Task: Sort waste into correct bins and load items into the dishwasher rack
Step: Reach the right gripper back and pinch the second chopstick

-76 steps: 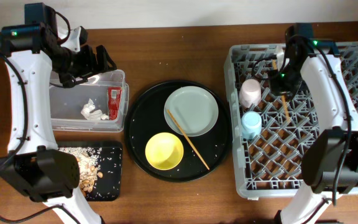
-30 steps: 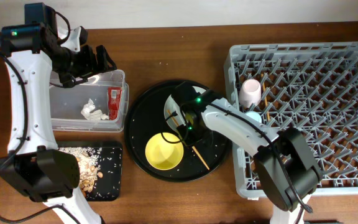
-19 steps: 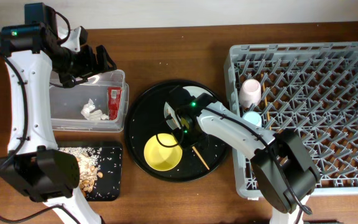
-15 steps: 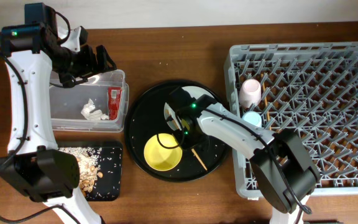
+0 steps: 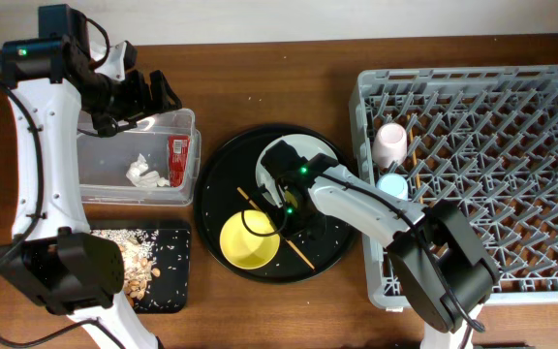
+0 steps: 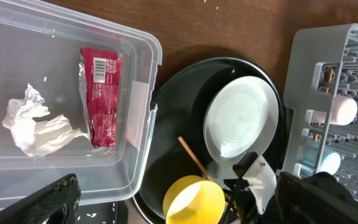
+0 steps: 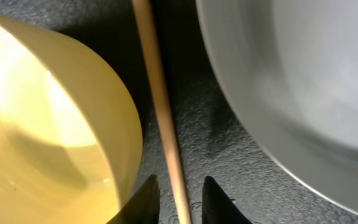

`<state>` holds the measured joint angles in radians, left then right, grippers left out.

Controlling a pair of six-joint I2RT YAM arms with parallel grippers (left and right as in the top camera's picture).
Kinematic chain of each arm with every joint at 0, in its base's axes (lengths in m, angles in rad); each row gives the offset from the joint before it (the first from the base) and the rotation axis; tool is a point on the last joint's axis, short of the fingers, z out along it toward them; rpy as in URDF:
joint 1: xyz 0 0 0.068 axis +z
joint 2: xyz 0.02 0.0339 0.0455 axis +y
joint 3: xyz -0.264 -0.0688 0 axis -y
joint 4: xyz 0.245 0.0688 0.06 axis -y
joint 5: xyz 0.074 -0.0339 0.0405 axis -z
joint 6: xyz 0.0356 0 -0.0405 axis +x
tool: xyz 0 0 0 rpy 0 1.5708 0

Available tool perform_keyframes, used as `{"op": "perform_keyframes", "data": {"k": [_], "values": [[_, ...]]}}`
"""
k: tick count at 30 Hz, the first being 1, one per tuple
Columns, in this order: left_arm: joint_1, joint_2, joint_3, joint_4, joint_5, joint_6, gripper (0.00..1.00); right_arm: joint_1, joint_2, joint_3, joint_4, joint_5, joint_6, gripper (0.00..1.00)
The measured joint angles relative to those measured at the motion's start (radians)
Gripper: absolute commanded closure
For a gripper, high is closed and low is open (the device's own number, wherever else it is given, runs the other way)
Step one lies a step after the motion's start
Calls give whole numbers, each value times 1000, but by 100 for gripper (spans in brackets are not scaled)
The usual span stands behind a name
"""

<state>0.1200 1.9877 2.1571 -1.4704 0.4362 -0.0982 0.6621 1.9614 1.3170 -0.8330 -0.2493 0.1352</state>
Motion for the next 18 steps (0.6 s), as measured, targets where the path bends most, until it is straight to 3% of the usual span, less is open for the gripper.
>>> {"op": "perform_keyframes", "data": {"k": [12, 18], "values": [[0, 0, 0, 0, 0, 0, 0, 70, -1, -53, 84, 95, 0, 69], [0, 0, 0, 0, 0, 0, 0, 71, -1, -54, 87, 114, 0, 95]]}}
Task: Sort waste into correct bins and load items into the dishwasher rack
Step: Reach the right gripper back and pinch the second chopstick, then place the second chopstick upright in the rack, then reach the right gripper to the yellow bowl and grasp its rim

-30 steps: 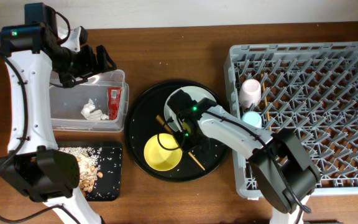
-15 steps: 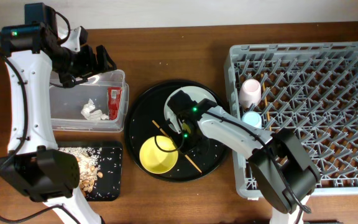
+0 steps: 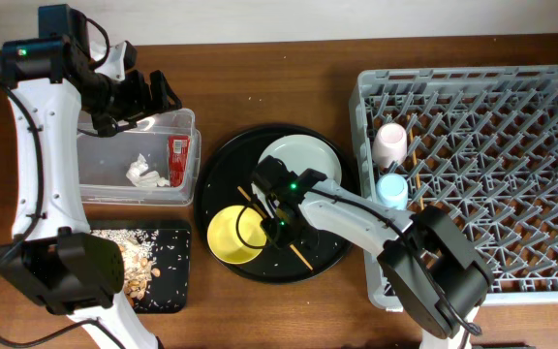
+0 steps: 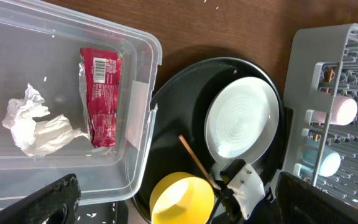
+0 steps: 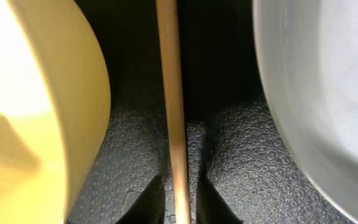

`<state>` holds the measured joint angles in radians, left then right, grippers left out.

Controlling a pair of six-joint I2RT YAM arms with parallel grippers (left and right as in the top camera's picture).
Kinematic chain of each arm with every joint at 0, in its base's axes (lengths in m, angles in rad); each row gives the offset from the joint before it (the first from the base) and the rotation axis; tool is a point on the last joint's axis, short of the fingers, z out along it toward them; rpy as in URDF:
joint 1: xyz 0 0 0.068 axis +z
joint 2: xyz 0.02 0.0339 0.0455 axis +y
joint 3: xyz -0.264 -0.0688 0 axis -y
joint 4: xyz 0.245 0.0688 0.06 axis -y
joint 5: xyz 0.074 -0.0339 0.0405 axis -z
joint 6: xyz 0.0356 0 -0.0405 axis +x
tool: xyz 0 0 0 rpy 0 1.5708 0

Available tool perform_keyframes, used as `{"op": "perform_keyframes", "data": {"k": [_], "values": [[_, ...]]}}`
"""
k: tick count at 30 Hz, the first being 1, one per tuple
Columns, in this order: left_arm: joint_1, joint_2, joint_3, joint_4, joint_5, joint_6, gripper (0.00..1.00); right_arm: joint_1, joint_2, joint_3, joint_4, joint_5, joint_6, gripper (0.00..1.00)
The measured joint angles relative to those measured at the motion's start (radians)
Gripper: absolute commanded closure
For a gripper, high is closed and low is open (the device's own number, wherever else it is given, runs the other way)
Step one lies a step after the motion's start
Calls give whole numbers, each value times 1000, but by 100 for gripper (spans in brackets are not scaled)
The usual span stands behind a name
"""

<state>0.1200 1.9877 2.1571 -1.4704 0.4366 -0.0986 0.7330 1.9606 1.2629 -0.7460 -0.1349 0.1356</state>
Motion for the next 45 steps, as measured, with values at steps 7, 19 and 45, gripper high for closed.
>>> {"op": "perform_keyframes", "data": {"k": [7, 19, 45], "values": [[0, 0, 0, 0, 0, 0, 0, 0, 0, 16, -29, 4, -1, 96], [0, 0, 0, 0, 0, 0, 0, -80, -26, 496, -490, 256, -29, 96], [0, 0, 0, 0, 0, 0, 0, -766, -27, 515, -491, 315, -178, 49]]}}
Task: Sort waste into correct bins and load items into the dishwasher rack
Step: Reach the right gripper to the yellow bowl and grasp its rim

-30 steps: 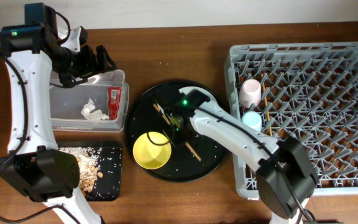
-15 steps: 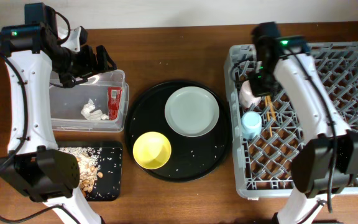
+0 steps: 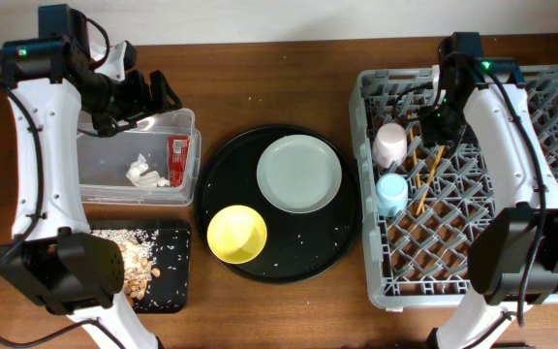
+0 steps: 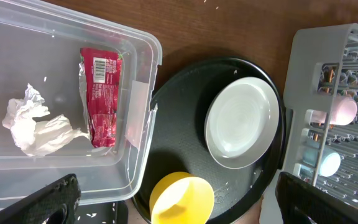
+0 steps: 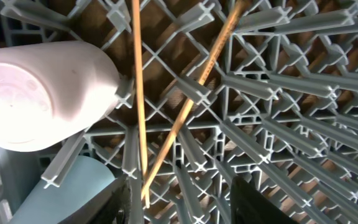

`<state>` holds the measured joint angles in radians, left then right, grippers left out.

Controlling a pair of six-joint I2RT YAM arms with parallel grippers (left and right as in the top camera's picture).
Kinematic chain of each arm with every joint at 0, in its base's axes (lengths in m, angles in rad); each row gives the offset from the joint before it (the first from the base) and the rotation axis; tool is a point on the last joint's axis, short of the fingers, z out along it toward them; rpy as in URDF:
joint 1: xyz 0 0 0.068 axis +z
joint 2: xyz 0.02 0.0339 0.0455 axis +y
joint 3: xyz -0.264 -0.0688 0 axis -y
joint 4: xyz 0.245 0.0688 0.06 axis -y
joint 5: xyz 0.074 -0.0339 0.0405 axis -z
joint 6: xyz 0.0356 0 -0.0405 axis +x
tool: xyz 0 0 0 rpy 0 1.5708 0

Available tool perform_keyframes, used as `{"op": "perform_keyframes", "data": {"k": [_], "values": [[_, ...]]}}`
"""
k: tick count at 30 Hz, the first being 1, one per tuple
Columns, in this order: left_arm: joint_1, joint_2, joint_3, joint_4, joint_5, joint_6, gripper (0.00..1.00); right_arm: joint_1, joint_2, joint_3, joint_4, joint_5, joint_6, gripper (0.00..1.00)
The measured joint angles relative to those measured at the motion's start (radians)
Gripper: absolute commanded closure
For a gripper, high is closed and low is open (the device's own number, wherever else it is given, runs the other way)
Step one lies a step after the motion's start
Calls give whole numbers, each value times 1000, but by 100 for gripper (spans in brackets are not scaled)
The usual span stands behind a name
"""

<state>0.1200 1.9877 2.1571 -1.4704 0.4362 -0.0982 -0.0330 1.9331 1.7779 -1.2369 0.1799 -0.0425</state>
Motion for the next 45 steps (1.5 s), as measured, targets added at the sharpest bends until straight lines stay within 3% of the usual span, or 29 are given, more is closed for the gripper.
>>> {"op": "perform_keyframes", "data": {"k": [7, 12, 16, 20, 25, 28, 35, 45], "values": [[0, 0, 0, 0, 0, 0, 0, 0, 0, 0, -4, -92, 0, 49], [0, 0, 0, 0, 0, 0, 0, 2, 0, 0, -30, -581, -3, 48], [0, 0, 0, 0, 0, 0, 0, 68, 0, 0, -8, -730, -3, 47], [0, 0, 0, 0, 0, 0, 0, 227, 0, -1, 43, -626, 93, 48], [0, 0, 0, 0, 0, 0, 0, 391, 0, -5, 55, -261, 425, 53], [0, 0, 0, 0, 0, 0, 0, 431, -3, -81, 133, -154, 525, 54], [0, 0, 0, 1, 0, 0, 0, 434, -2, -359, 370, -112, 581, 62], [0, 0, 0, 0, 0, 0, 0, 436, -2, -495, 515, -113, 591, 57]]}}
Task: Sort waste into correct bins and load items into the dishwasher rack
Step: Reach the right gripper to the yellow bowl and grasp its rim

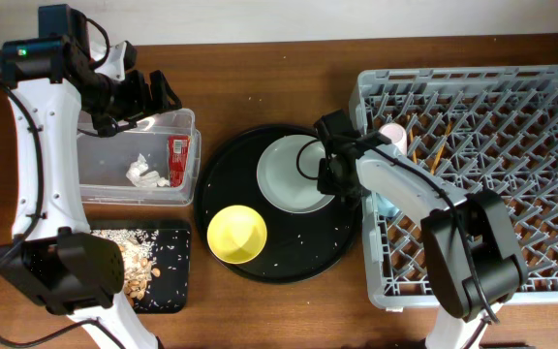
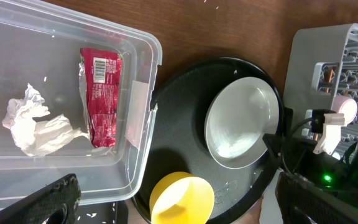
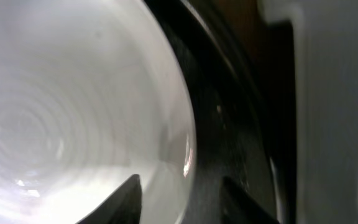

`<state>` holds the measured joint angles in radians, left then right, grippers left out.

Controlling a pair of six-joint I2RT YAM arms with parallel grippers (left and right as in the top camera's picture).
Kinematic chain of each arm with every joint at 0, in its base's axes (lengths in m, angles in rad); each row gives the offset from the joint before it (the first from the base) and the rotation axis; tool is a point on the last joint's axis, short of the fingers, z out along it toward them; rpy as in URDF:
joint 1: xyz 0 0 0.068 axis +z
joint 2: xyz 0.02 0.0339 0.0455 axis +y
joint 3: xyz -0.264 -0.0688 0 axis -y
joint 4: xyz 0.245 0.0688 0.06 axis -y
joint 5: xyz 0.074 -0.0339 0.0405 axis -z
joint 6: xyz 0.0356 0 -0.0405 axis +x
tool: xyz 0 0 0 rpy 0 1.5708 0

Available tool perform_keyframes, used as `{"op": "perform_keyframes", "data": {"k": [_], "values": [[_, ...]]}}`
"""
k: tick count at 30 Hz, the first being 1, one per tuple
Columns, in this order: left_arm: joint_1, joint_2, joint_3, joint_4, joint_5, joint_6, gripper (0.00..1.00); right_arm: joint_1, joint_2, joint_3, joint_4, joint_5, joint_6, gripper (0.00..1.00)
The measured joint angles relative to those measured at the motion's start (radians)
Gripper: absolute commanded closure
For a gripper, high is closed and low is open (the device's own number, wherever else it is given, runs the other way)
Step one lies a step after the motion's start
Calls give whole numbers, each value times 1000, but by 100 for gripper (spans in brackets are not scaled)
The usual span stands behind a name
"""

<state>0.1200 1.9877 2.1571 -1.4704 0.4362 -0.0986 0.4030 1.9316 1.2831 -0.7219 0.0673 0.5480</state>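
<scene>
A white plate (image 1: 292, 174) lies at the back of the round black tray (image 1: 303, 250), with a yellow bowl (image 1: 237, 233) in front of it. My right gripper (image 1: 330, 180) is low at the plate's right edge. In the right wrist view it (image 3: 182, 202) is open, one finger on each side of the plate (image 3: 67, 106) rim. The grey dishwasher rack (image 1: 473, 74) holds a pink cup (image 1: 393, 138), a partly hidden blue cup and wooden chopsticks (image 1: 435, 147). My left gripper (image 1: 149, 92) hangs open over the clear bin (image 1: 184, 118), nothing in it.
The clear bin holds a red wrapper (image 1: 177, 155) and crumpled tissue (image 1: 145, 174). A black tray of food scraps (image 1: 148, 264) sits at the front left. The rack's near wall stands just to the right of my right gripper. Rice grains are scattered on the round tray.
My right gripper was open above the back left of the rack, over the chopsticks. Now it is down at the plate's right rim on the black tray. The left arm has not moved.
My right gripper first straddled a chopstick lying on the tray between bowl and plate, then stood closer on it, the bowl now further left. Later the chopstick was off the tray and two lay in the rack. Now the gripper is at the plate.
</scene>
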Motion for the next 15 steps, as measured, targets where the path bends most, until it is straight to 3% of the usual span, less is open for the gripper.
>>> {"op": "perform_keyframes", "data": {"k": [4, 7, 11, 15], "values": [[0, 0, 0, 0, 0, 0, 0, 7, 0, 139, -155, -34, -39, 56], [0, 0, 0, 0, 0, 0, 0, 59, -2, 220, -172, -146, -112, 54], [0, 0, 0, 0, 0, 0, 0, 243, -2, 232, -164, -315, -194, 53], [0, 0, 0, 0, 0, 0, 0, 395, -2, 232, -140, -315, -212, 48]]}}
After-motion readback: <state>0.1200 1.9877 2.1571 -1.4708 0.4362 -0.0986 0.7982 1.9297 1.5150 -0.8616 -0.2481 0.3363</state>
